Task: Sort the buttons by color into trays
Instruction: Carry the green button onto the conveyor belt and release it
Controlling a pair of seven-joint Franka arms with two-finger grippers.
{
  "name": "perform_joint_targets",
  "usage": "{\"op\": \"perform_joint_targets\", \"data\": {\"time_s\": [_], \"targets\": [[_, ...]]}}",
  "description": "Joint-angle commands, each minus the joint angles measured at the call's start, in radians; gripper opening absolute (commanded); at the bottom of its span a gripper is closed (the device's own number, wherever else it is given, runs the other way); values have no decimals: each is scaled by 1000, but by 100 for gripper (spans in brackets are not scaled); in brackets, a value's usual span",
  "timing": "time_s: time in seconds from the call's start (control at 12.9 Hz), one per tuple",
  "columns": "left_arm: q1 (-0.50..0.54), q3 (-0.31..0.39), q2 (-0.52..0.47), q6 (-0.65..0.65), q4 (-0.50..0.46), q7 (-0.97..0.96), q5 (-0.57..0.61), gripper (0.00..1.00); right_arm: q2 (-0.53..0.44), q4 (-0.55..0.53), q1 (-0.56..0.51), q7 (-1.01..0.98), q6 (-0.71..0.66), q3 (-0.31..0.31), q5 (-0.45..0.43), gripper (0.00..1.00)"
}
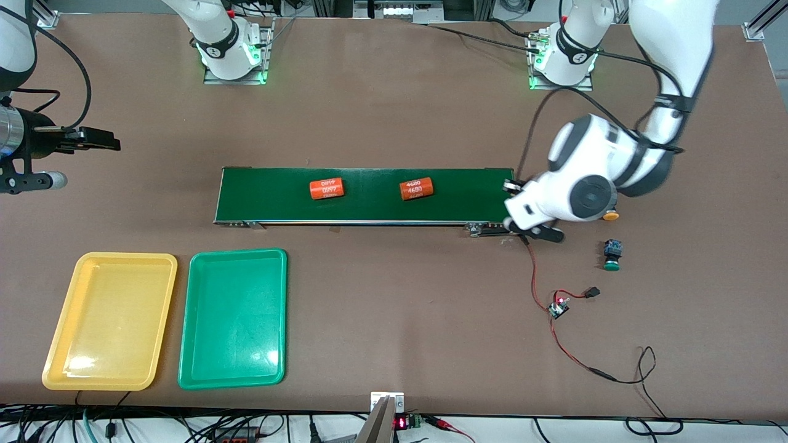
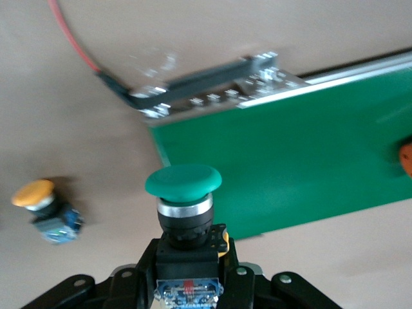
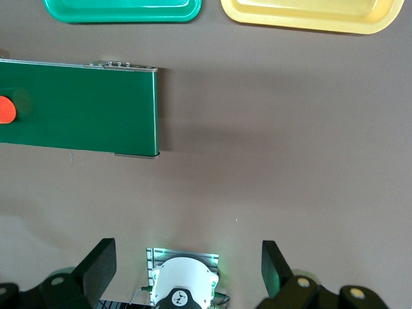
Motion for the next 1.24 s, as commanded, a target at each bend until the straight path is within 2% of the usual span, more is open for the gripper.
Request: {"op": "perform_joint_targets", "data": {"time_s": [0.0,0.15,0.31,0.39,0.46,0.54,0.7,0.85,1.0,1.16], "targets": [[10,-44,-31,115,-109,-74,-16,20,1,7,-9,-15,-15,4,15,100],[-2,-49,-26,249,-179,-130,-16,21,1,6,-9,-15,-15,4,15,100],[-17,-49,-12,326,-208,-150,-16,25,1,6,-9,-17,-15,4,15,100],[-23,-49,-12,326,-207,-161,-16,41,1,6,-9,-17,-15,4,15,100],[-23,-51,-12,323,-202,-162,-14,79,1,6,-9,-17,-15,4,15,100],[-19,-51,-17,317,-199,-149,-13,100,1,4,-9,-15,-15,4,15,100],[-14,-81,-28,291,-181,-164,-16,100,1,4,-8,-15,-15,4,15,100],[-10,-86,-54,218,-121,-185,-17,100,-12,-29,1,-15,-15,7,15,100],[10,-69,-69,101,-41,-178,-7,100,-64,-112,7,-9,23,13,15,100],[32,-7,-77,26,8,-173,-4,100,-153,-248,7,-9,131,15,15,100]]}}
